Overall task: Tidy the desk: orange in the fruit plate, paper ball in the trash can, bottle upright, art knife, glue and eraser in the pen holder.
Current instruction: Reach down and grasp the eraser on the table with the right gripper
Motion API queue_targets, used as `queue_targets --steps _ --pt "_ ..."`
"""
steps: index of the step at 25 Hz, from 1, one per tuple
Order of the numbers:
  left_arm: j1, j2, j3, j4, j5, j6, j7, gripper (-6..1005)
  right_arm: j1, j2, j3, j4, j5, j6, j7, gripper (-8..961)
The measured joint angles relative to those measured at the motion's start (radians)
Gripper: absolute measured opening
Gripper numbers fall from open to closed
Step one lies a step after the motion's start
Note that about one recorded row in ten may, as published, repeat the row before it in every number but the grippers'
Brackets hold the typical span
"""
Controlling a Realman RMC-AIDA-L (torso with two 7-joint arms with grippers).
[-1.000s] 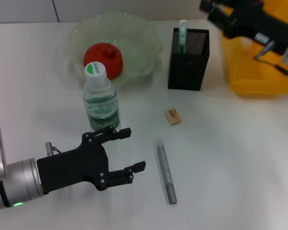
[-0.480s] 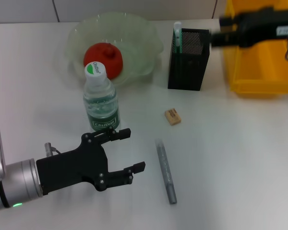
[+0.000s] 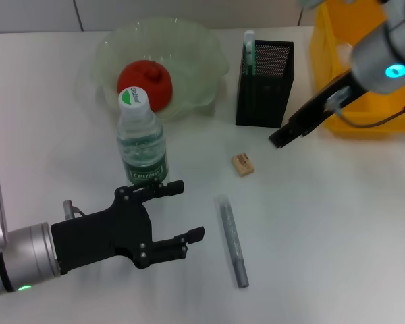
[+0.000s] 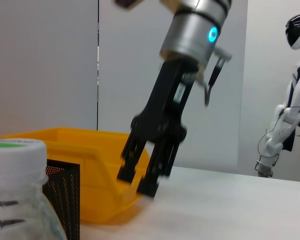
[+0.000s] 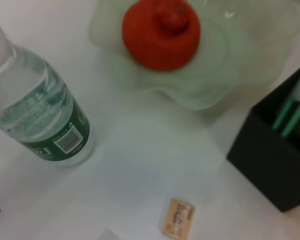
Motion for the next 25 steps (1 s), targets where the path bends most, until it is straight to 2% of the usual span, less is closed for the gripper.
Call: queue_targets --steps 5,13,25 --pt "0.0 0.0 0.0 0.0 0.0 0.0 0.0 798 0.063 0.004 -0.089 0.199 0.006 0.144 0.049 734" --pt "0.0 0.0 0.0 -0.001 0.0 0.0 0.0 799 0.125 0.004 -0.107 0.396 0.084 0.273 0.068 725" --pt "-0.002 0.0 0.0 -0.001 0.0 -0.001 0.004 799 0.143 0.007 -0.199 0.503 0.162 0.404 0.069 699"
